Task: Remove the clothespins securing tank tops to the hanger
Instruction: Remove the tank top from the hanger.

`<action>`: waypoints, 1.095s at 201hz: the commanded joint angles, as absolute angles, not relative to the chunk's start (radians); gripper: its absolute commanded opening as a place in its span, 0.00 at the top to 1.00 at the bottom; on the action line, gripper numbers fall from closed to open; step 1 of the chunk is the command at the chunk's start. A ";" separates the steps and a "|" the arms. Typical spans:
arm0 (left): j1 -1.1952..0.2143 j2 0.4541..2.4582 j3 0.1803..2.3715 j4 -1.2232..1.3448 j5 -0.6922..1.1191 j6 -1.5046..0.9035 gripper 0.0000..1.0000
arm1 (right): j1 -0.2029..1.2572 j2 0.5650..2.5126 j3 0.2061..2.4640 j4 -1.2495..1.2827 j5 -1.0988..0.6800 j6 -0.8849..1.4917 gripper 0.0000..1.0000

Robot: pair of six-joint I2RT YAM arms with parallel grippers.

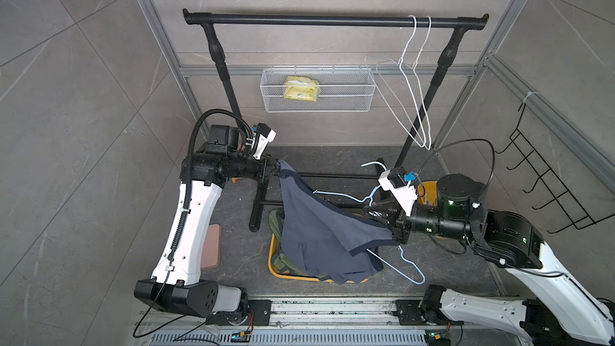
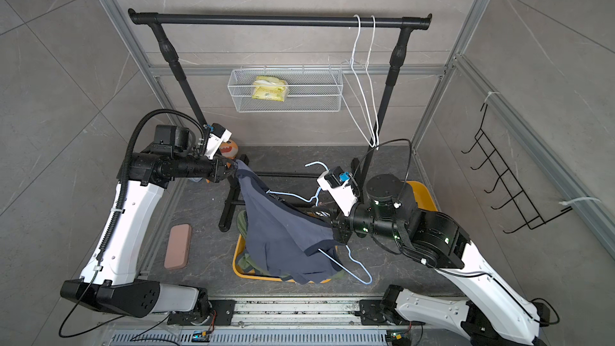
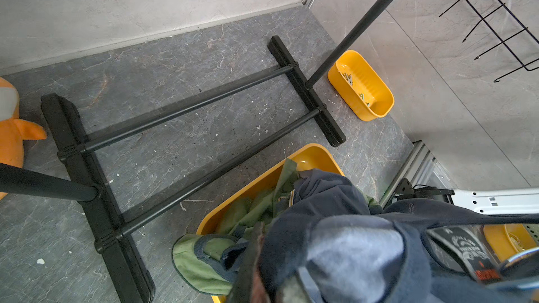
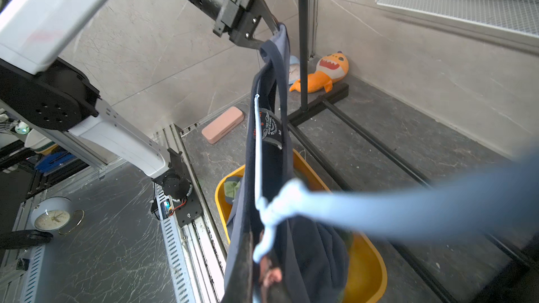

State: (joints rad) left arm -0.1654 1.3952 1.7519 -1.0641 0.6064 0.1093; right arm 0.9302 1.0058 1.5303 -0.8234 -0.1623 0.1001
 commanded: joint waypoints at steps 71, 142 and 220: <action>-0.161 1.331 1.786 -1.097 0.678 0.227 1.00 | 0.937 1.106 1.684 -0.926 0.061 -0.006 1.00; -0.160 1.308 1.798 -1.139 0.742 0.285 1.00 | 0.937 1.008 1.604 -0.868 0.210 0.024 1.00; -0.173 1.362 1.742 -1.104 0.713 0.256 1.00 | 0.936 1.059 1.614 -0.667 -0.049 0.037 1.00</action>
State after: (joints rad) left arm -0.1638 1.3369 1.7584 -1.1263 0.7166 0.2550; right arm 0.9340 1.0218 1.6024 -0.7734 0.0467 0.0185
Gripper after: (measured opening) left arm 0.065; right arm 0.053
